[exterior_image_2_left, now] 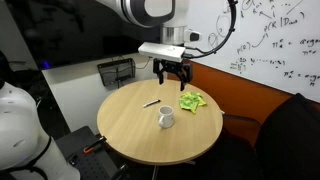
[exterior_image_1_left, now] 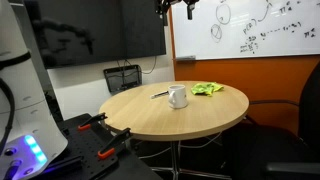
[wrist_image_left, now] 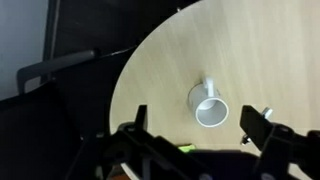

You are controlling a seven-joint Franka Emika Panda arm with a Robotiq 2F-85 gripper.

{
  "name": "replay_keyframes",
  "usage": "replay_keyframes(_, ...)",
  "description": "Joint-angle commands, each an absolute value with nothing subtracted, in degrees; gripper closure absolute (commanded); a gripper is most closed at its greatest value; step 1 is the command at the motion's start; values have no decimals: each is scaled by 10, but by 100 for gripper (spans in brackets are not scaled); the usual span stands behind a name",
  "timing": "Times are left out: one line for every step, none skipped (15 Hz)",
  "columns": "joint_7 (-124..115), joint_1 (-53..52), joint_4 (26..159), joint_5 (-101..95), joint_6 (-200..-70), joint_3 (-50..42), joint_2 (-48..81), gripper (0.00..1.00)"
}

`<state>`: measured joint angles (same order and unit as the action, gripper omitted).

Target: Move the mug to the left

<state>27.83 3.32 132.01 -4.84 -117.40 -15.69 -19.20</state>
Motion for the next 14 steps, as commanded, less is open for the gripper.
replay_keyframes(281, 43, 1319, -45, -1173, -148, -191, 0)
replay_keyframes(281, 43, 1319, -45, -1173, -148, -191, 0)
replay_keyframes(281, 43, 1319, -45, -1173, -148, -191, 0)
replay_keyframes(281, 43, 1319, -45, -1173, -148, -191, 0)
replay_keyframes(281, 43, 1319, -45, -1173, -148, -191, 0)
replay_keyframes(281, 43, 1319, -45, -1173, -148, -191, 0)
replay_keyframes(281, 43, 1319, -45, -1173, -148, -191, 0)
replay_keyframes(281, 43, 1319, -45, -1173, -148, -191, 0)
replay_keyframes(282, 39, 1315, -26, -1180, -154, -179, 0)
replay_keyframes(269, 39, 1314, -14, -1192, -153, -168, 0)
replay_keyframes(263, 36, 1312, 4, -1206, -152, -152, 0)
replay_keyframes(250, 35, 1310, 17, -1222, -146, -131, 0)
replay_keyframes(232, 34, 1307, 30, -1240, -139, -106, 0)
replay_keyframes(215, 33, 1305, 35, -1265, -129, -79, 0)
